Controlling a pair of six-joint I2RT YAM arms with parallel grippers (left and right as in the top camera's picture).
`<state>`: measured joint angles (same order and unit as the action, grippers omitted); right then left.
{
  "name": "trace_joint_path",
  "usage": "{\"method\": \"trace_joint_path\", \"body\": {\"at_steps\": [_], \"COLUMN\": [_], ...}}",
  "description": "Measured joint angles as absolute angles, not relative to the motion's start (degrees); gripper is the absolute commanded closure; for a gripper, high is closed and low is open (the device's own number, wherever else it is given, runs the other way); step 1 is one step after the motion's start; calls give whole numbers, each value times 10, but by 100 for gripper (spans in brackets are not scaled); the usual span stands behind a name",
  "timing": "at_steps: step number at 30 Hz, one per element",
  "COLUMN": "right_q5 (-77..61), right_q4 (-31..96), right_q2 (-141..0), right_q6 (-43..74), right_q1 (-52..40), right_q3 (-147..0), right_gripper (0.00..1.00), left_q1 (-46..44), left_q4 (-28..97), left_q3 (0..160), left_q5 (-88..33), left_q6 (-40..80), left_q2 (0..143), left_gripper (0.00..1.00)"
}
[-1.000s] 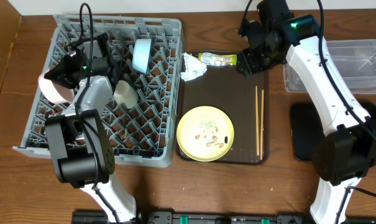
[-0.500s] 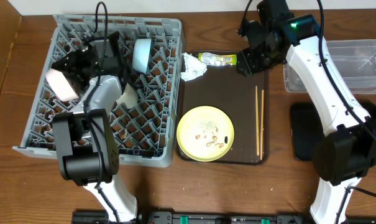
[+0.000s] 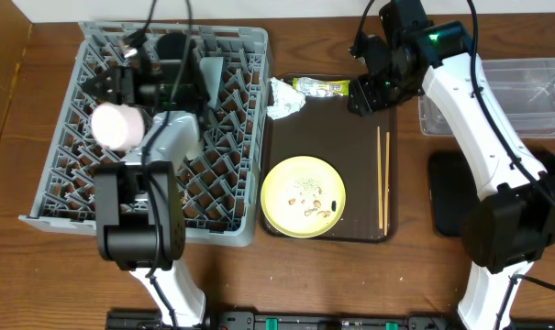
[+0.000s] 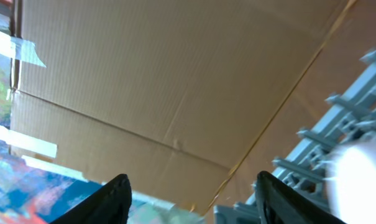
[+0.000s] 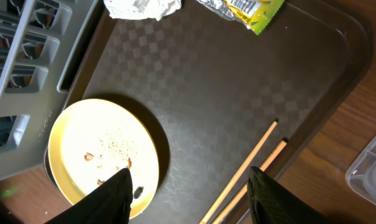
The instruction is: Sort waste into correct bins and load items into the dishwasher
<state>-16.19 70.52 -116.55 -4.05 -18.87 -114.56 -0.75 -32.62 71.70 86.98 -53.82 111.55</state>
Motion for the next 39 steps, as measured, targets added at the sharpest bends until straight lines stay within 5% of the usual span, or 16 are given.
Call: {"method": "trace_joint_path", "body": {"at_steps": [15, 19, 27, 30, 33, 39], "right_q5": [-180, -226, -185, -147, -130, -116], "right_q4": [706, 707, 712, 712, 708, 704], "right_q2": [-1166, -1166, -1166, -1166, -1166, -1166], "right_q6": [-41, -51, -32, -10, 2, 11], "right_q1": [-189, -189, -189, -189, -189, -189], "right_q3": [-1146, -1146, -1146, -1146, -1146, -1146], "right_gripper": [40, 35, 28, 21, 1, 1], "left_q1": [-57, -57, -57, -59, -69, -141], "left_q4": [-380, -369, -359, -359, -360, -359], "left_q3": [717, 717, 717, 717, 717, 717], "left_q5": [870, 845, 769, 727, 689, 610], "left_q6": [-507, -466, -283, -237, -193, -122], "left_q2": [1115, 1115, 1115, 1115, 1115, 1115], "left_gripper": [39, 33, 41, 37, 36, 29]}}
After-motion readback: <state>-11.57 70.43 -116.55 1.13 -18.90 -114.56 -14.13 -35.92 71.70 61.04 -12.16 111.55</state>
